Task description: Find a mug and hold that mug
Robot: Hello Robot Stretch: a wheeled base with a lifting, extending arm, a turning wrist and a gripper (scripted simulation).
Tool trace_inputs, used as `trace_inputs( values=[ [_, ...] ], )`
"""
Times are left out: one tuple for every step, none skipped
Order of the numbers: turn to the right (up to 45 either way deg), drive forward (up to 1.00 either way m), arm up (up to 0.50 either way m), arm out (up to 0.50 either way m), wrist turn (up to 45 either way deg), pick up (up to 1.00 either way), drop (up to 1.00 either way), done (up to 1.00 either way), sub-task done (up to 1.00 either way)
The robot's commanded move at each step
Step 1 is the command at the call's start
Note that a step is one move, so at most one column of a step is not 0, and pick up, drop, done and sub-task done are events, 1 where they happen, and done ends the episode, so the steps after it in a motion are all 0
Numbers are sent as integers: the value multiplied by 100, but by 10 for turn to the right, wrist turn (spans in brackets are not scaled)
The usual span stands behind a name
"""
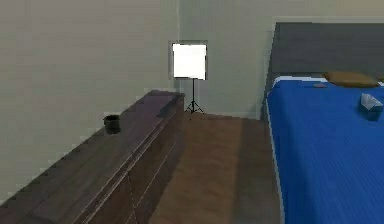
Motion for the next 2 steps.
trace_inputs(
  values=[
    [0,60,0,0,0,0,0,0,0],
    [-450,0,0,0,0,0,0,0,0]
  ],
)
